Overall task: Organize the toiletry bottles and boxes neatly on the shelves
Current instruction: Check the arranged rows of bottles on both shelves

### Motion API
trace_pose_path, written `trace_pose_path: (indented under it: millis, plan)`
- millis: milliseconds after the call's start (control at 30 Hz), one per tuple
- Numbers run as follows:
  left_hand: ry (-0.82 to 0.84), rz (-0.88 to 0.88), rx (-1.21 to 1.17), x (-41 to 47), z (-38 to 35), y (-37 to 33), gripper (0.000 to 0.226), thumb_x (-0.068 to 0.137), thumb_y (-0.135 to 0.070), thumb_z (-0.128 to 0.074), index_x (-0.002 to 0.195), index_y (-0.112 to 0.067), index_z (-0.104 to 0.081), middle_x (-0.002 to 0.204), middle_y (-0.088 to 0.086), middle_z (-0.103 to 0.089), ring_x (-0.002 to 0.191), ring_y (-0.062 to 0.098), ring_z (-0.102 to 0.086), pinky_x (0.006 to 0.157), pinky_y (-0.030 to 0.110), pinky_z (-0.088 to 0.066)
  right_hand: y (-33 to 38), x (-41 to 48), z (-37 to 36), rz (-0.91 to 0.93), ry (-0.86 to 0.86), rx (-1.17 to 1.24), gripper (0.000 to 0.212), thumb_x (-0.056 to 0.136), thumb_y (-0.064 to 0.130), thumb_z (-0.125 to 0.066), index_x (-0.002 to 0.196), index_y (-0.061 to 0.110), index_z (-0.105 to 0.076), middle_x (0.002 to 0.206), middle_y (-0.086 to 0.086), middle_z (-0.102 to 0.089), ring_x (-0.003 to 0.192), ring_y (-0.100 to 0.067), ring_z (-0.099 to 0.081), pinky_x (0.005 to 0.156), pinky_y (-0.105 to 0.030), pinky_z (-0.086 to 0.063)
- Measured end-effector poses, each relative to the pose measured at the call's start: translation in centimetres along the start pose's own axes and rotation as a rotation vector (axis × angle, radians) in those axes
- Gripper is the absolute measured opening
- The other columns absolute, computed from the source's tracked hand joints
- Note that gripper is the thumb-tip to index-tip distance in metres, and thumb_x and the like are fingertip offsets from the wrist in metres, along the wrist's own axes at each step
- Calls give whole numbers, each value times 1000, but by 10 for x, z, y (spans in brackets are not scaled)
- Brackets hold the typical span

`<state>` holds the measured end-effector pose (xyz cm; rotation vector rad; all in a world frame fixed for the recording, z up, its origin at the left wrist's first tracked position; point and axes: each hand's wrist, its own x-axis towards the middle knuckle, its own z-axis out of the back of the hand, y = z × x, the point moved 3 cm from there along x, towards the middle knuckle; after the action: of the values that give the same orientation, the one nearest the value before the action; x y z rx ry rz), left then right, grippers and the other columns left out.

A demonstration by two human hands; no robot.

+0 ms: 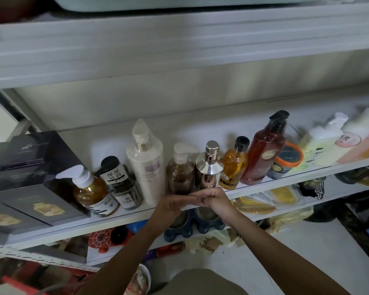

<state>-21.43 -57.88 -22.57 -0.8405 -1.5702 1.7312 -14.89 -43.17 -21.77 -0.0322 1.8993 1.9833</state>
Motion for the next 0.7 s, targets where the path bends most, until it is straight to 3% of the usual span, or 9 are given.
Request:
trace_pose_path:
  millis: [167, 300, 367, 433, 533, 633, 700]
  plan:
    - [-2, 23, 13, 2, -1, -4, 38, 80, -26, -46, 108, -21, -70, 117, 13, -67, 117, 24, -60, 104, 39, -44, -3, 5, 1, -3, 11, 25, 39, 84, -21, -39, 104, -4, -68, 104, -17, -69, 85, -10, -70, 82, -22, -55]
    - [34, 17, -5, 3, 2, 1, 44, 82, 5, -45, 112, -18, -69, 116, 11, -68, 117, 24, -60, 105, 41, -44, -6, 6, 0, 4, -1, 24, 41, 83, -22, -38, 102, -3, -69, 104, -17, -69, 91, -16, -69, 89, -29, -54]
    - [45, 31, -21, 3, 3, 3, 44, 82, 7, -46, 113, -16, -69, 116, 12, -68, 117, 26, -60, 105, 40, -44, -7, 6, 1, 13, -15, 21, 42, 83, -22, -38, 102, -2, -69, 104, -17, -69, 95, -19, -68, 90, -31, -54]
    - [62, 24, -28, 3, 4, 4, 36, 84, -5, -49, 115, -11, -67, 116, 14, -68, 117, 28, -60, 104, 39, -44, -8, 5, 0, 23, -34, 12, 41, 83, -22, -38, 102, -3, -69, 103, -15, -69, 91, -14, -69, 85, -27, -55]
    - [109, 8, -14, 4, 5, 3, 41, 85, -15, -49, 120, 3, -60, 116, 12, -67, 115, 26, -61, 103, 34, -45, -8, 3, -2, 55, -66, -37, 36, 81, -24, -41, 104, -11, -65, 103, -15, -67, 83, -4, -69, 79, -21, -56]
    - [161, -35, 3, 5, 4, 0, 40, 86, 2, -44, 124, 10, -50, 117, 8, -67, 114, 12, -61, 100, 22, -44, -6, 1, -2, 78, -98, -77, 37, 80, -24, -43, 107, -10, -63, 101, -14, -67, 81, -1, -68, 76, -18, -55]
    - [200, -49, -5, 5, 5, 1, 41, 85, 16, -38, 125, 17, -43, 122, 21, -57, 112, 3, -60, 98, 17, -44, -5, -1, -3, 54, -117, -72, 42, 80, -24, -42, 107, -2, -65, 92, -7, -71, 81, -3, -69, 74, -19, -55]
